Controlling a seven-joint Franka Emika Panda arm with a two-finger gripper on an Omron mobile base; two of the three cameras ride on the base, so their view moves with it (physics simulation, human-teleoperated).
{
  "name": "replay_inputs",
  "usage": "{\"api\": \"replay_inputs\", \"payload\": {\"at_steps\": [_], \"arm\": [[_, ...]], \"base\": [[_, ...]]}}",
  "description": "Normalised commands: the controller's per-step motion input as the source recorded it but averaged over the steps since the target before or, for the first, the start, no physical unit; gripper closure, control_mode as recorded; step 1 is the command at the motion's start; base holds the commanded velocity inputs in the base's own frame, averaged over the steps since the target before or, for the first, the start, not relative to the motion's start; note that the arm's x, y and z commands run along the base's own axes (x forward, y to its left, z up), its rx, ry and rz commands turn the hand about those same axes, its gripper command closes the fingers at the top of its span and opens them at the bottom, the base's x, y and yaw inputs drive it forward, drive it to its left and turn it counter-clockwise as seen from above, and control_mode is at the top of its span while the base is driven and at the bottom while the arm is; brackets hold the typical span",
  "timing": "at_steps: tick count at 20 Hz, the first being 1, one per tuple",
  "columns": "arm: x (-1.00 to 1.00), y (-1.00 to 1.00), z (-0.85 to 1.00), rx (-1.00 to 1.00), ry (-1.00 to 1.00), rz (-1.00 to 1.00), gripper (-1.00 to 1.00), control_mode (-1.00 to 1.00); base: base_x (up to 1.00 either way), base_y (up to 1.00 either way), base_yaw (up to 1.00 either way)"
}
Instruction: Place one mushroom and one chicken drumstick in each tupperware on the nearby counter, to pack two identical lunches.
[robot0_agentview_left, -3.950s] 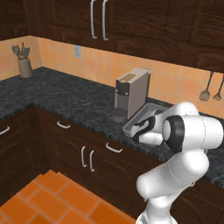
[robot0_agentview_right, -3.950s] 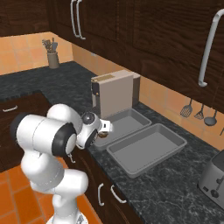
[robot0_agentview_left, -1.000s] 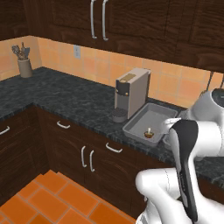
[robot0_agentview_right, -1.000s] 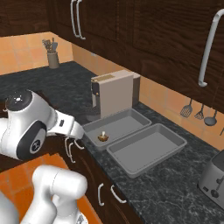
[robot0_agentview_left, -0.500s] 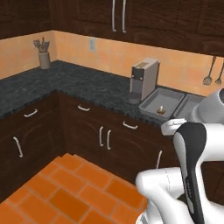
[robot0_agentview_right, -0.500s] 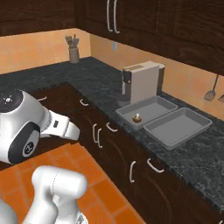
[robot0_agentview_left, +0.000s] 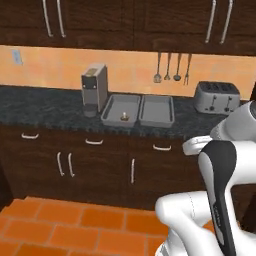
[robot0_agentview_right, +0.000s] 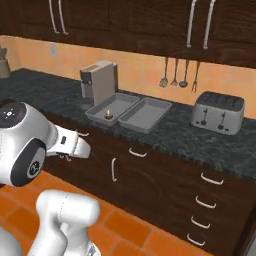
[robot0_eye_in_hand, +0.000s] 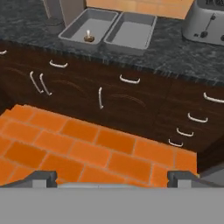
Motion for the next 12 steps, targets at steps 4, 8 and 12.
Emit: {"api": "replay_inputs", "payload": {"at_steps": [4,8,12], "arm": [[0.0,0.0,0.0,0.0,0.0,0.0,-1.0,1.0],[0.0,0.0,0.0,0.0,0.0,0.0,-1.0,1.0],[0.0,0.0,0.0,0.0,0.0,0.0,-1.0,1.0]], "base": [[-0.29,-0.04,-0.86],[-0.6,-0.93,-0.17],[-0.41,-1.0,0.0]]}}
